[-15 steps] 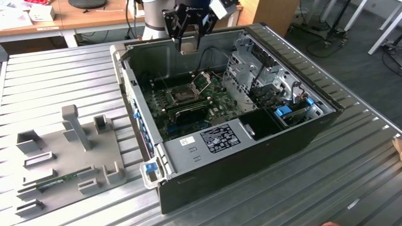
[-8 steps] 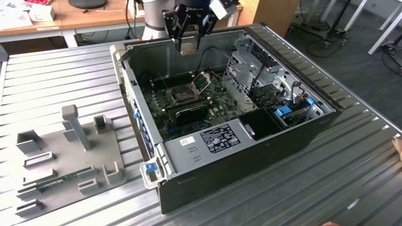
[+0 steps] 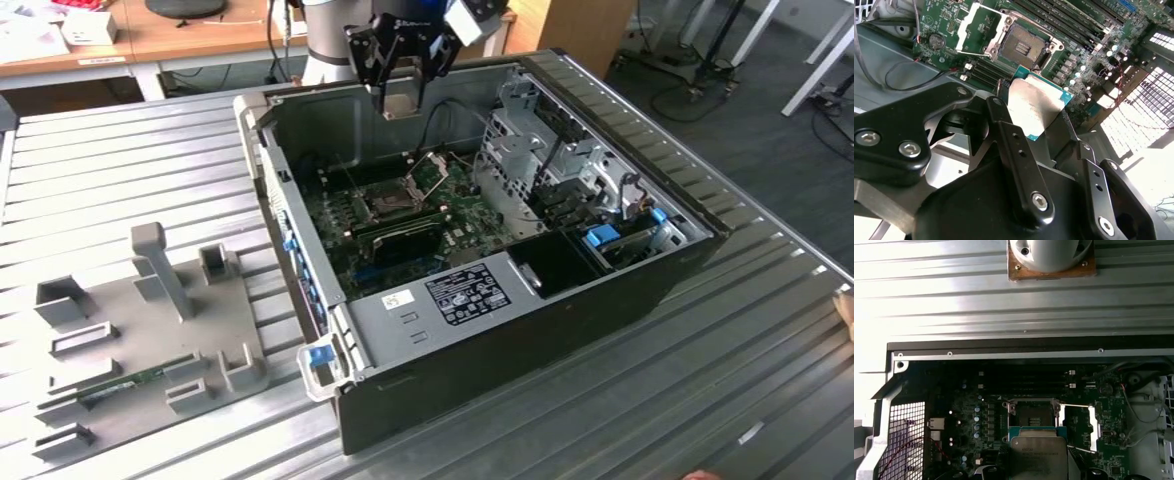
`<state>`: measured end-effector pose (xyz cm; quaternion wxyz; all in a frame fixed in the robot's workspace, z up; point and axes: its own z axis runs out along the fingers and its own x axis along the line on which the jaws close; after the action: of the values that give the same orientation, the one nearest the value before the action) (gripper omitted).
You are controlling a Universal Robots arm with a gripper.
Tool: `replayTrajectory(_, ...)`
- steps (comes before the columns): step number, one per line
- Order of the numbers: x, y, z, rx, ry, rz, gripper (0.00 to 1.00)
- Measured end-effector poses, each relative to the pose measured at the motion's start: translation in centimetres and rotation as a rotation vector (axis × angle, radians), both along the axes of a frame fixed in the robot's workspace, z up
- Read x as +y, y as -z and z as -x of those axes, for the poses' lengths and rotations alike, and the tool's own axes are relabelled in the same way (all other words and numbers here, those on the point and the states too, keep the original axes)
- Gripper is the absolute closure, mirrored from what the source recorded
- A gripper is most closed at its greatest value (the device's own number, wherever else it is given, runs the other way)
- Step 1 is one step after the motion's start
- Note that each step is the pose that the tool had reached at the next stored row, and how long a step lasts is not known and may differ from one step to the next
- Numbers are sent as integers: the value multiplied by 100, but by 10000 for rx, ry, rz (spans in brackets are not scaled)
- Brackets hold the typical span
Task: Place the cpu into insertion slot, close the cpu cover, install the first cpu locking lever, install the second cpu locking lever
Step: 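Place the cpu into insertion slot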
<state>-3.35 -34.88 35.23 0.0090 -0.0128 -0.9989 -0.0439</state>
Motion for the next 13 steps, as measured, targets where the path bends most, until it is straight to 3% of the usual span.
replayTrajectory(13,0,49,0,1,-1,1,46)
